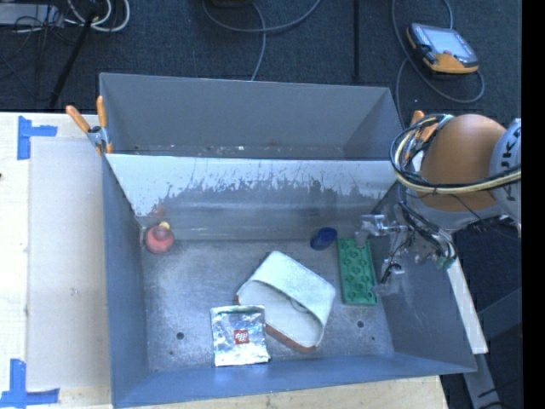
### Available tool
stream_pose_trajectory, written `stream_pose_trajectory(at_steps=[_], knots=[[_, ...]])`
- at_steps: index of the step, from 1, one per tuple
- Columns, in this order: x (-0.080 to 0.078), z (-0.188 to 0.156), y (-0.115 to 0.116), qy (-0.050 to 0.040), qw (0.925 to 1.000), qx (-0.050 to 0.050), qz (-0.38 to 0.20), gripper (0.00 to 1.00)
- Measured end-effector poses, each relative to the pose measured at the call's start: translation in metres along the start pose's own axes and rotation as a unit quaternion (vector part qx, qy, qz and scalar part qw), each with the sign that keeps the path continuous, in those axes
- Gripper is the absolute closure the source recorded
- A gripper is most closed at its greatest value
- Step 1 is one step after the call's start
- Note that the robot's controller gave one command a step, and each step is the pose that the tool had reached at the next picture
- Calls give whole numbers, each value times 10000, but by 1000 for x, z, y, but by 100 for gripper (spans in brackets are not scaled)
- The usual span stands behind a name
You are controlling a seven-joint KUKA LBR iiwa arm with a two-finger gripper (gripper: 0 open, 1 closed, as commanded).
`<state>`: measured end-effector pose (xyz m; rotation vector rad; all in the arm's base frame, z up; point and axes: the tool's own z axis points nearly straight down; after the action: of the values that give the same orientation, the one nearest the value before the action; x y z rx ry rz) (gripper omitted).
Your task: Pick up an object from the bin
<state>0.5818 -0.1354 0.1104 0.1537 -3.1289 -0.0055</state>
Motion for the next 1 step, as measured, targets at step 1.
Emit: stream_pose_trajectory(at_steps=[1], knots=[[26,42,23,-34,9987,14,-499,0]])
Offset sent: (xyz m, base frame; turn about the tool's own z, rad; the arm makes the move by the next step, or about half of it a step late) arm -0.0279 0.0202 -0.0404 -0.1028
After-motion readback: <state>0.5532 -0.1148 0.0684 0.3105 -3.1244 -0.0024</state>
